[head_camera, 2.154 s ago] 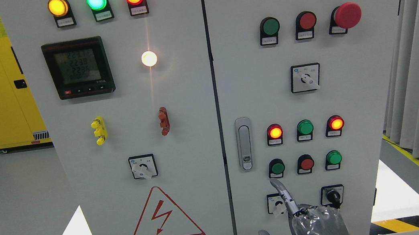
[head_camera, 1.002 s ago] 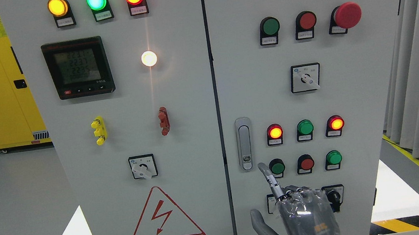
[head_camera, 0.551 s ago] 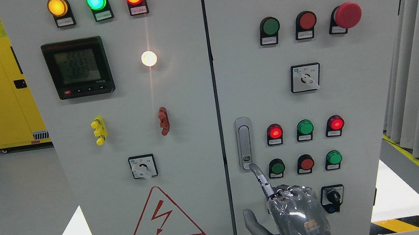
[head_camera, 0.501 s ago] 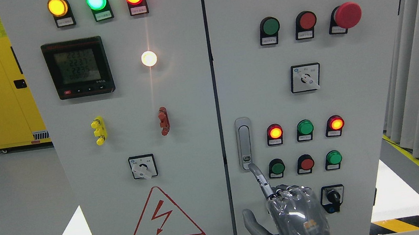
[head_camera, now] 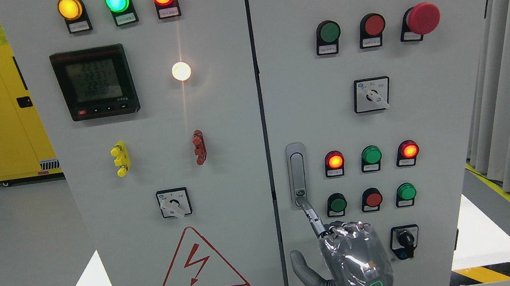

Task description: Release door handle

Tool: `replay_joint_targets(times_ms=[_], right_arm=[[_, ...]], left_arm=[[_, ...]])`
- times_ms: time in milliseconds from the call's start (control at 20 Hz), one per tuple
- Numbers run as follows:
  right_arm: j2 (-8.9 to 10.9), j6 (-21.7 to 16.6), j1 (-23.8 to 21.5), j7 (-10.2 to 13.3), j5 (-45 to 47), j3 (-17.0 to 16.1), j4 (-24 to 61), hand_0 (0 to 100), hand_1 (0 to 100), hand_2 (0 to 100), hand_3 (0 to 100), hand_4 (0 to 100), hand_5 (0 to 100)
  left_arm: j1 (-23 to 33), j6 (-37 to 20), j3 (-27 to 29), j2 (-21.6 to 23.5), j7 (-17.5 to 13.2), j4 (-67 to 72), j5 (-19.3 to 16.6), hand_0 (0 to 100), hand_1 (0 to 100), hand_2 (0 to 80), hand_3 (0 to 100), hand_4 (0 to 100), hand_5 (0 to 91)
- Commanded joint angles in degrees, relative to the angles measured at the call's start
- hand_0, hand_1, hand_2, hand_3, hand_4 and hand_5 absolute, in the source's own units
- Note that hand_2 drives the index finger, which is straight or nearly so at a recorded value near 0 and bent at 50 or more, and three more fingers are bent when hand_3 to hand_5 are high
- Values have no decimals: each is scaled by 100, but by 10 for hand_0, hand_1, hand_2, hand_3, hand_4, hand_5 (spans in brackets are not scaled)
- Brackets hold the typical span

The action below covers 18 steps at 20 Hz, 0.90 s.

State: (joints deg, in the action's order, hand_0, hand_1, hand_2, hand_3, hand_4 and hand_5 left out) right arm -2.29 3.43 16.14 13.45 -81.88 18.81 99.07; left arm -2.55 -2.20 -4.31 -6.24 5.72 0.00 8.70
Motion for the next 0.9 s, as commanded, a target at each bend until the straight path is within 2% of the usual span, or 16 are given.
replay_joint_targets(times_ms=[0,851], right_arm=[[-34,34,65,-9,5,61,-160,542,353,0,1000,1000,1000],[-87,113,170,-36,32,61,-257,540,352,0,1000,1000,1000]], left_arm=[[0,0,0,0,-1,-70,0,120,556,0,0,0,0],[0,0,0,0,-1,-70,0,120,556,0,0,0,0]])
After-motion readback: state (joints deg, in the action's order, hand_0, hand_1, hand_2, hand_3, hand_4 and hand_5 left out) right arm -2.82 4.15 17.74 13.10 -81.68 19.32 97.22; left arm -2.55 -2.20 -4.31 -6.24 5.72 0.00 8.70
